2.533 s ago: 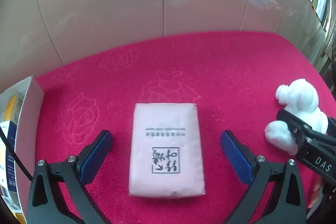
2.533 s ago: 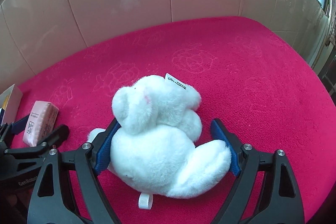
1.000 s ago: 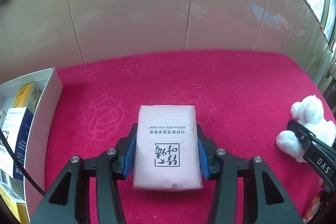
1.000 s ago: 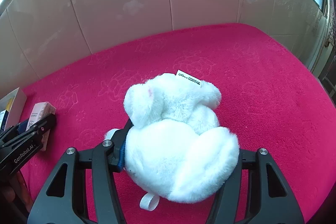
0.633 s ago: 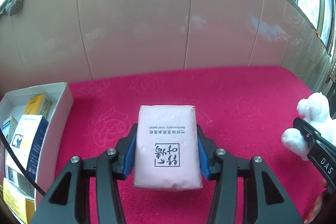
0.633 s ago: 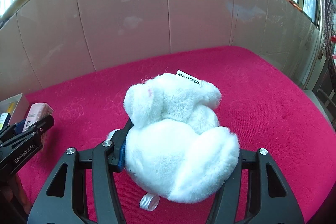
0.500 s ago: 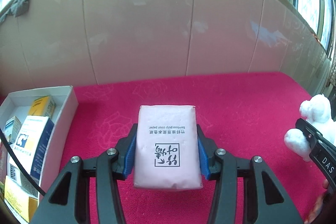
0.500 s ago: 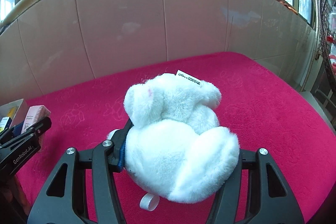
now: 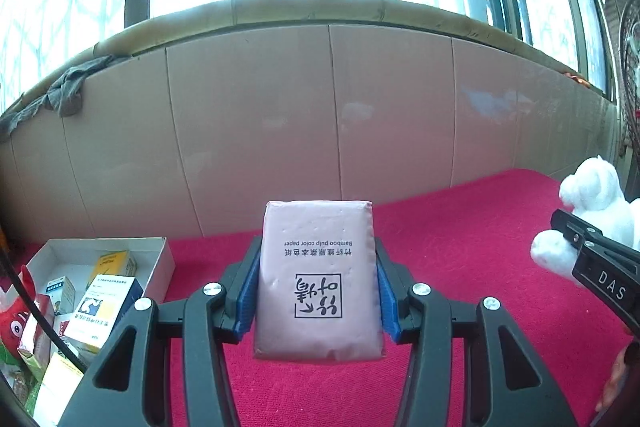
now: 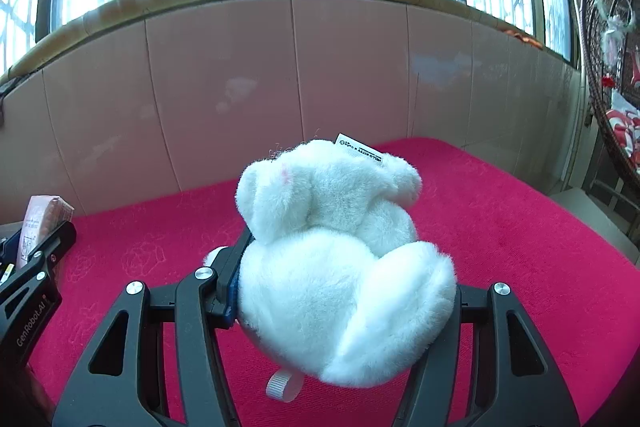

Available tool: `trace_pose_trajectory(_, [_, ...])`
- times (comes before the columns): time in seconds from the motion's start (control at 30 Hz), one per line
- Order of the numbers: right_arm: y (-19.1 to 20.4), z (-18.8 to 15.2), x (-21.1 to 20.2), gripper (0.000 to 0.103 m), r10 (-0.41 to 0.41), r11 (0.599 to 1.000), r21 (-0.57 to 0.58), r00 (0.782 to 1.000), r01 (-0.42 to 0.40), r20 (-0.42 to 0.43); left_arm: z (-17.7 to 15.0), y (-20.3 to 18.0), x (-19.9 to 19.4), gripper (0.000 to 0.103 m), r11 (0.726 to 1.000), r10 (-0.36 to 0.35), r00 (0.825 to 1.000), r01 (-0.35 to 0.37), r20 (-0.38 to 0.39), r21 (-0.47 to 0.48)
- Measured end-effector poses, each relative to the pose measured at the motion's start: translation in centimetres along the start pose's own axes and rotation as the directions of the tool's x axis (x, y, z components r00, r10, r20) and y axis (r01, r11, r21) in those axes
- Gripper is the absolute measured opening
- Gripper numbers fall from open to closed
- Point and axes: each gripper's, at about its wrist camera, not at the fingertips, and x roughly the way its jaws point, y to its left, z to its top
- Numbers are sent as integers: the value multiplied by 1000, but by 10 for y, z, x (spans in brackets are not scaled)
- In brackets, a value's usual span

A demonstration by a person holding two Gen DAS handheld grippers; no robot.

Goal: Organize objects
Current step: 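Lift and carry the tissue pack and white bunny over the tray with both grippers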

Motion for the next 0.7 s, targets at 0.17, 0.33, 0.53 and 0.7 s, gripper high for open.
trace_pose_trajectory(0.17, [6,1,-17,57,-25,999,-19,997,27,78,2,4,-1,49,999,-2,1000,2,8,-39])
trace_pose_trajectory(0.33, [10,1,-25,57,-28,999,-40,992,33,124,1,7,-12,49,999,-12,1000,12,3,-44])
trace_pose_trajectory(0.53, [2,0,-33,58,-15,1000,-3,988,16,153,-3,8,-26,49,998,-17,1000,18,15,-58])
trace_pose_trajectory(0.7, [-8,-2,-44,58,3,999,41,986,-10,169,-8,7,-38,49,998,-24,999,26,31,-53])
